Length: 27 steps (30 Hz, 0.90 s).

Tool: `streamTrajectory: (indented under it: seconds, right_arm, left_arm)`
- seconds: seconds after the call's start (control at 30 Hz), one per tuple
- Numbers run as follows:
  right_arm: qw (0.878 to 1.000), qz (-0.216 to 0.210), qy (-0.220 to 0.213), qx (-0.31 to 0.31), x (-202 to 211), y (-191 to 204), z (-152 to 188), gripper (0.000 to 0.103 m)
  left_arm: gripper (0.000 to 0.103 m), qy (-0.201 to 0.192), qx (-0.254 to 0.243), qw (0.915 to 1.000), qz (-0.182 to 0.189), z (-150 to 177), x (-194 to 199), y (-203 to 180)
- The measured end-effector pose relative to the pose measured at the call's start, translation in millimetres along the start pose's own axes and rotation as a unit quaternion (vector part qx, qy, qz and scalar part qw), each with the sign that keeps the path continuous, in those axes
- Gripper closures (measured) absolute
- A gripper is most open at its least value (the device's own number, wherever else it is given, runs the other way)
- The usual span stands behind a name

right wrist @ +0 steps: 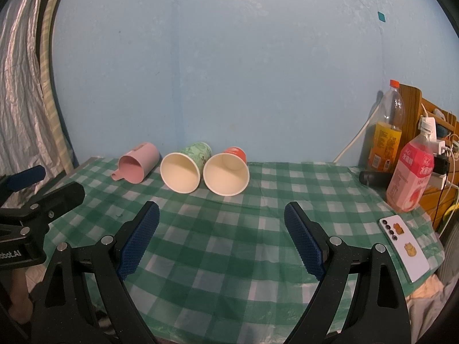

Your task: Flip cup upside down

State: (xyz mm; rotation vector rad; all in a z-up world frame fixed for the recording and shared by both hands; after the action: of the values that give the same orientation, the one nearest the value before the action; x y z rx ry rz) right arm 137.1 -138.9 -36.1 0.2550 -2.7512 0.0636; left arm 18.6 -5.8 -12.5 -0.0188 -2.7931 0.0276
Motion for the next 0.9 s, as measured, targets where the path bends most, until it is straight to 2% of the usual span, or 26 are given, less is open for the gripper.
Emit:
streamTrajectory:
  seconds: [0.67, 0.9]
  right_arm:
    - [1.000, 0.004, 0.000, -0.002, 1, 1, 1, 0.015]
    - [1.000, -0.001, 0.007, -0.006, -4, -3, 1, 0.015]
  left_arm:
    - [0.000, 0.008, -0.008, 0.9999, 0.001, 6, -2, -4]
    - [0.000, 0.040, -0.014, 0.9991, 0.005, -4, -20, 2]
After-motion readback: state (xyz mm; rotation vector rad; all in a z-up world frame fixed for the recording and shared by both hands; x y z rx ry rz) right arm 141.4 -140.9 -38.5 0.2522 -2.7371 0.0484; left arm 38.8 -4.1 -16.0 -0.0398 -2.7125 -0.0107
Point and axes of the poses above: each gripper's, at about its wrist camera, not at the fingertips, and x roughly against the way its jaws point, y to its left, z to its underside, the point moved 2 cm from there along -x, roughly the way its jaws point, and after that the axes turned 4 degrees about -y, right-handed, at the moved point
